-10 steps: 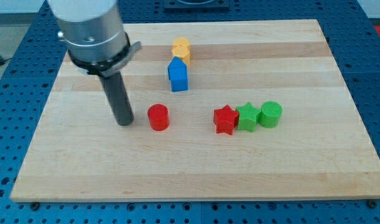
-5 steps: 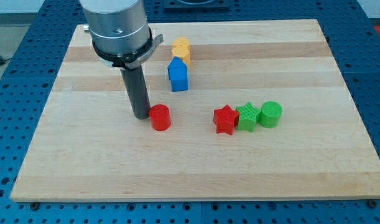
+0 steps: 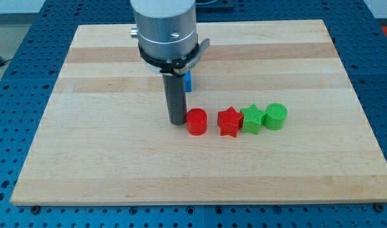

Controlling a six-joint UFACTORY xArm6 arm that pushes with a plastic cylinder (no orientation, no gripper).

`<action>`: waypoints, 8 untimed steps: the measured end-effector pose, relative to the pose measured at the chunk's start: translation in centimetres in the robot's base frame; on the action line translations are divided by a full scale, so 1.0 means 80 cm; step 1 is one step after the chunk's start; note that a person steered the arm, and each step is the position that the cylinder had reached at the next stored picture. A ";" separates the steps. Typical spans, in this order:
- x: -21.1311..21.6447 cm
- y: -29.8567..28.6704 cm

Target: Move the red circle into the red star

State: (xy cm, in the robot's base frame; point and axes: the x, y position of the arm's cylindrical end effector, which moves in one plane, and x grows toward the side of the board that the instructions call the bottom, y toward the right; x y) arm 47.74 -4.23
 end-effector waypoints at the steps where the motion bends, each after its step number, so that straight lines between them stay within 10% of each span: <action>1: 0.000 -0.011; 8: 0.027 -0.042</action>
State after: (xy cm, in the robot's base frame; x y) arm 49.94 -7.62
